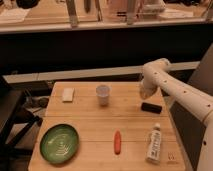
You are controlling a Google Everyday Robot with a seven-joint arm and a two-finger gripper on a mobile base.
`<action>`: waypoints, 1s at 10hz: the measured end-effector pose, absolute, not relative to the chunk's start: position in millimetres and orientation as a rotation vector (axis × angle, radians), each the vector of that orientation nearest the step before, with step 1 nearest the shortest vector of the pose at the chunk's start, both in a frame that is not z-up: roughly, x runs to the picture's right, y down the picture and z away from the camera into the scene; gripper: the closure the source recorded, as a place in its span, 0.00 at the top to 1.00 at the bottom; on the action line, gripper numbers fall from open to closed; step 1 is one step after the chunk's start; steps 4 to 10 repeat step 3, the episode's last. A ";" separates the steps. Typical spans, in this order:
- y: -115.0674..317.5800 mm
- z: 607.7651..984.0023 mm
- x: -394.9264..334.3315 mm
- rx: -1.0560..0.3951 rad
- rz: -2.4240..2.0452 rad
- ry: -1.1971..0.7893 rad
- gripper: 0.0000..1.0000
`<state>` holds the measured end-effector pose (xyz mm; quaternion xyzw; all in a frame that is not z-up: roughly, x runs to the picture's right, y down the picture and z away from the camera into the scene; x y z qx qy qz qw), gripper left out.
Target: Knock the eraser over
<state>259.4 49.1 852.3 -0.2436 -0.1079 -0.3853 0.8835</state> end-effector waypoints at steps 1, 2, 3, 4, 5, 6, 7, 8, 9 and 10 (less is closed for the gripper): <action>48.6 850.6 261.9 -0.504 -0.800 -0.235 0.07; 51.4 851.0 257.4 -0.502 -0.813 -0.238 0.05; 53.4 851.6 252.3 -0.501 -0.817 -0.236 0.01; 53.4 851.6 252.3 -0.501 -0.817 -0.236 0.01; 53.4 851.6 252.3 -0.501 -0.817 -0.236 0.01; 53.4 851.6 252.3 -0.501 -0.817 -0.236 0.01; 53.4 851.6 252.3 -0.501 -0.817 -0.236 0.01; 53.4 851.6 252.3 -0.501 -0.817 -0.236 0.01; 53.4 851.6 252.3 -0.501 -0.817 -0.236 0.01; 53.4 851.6 252.3 -0.501 -0.817 -0.236 0.01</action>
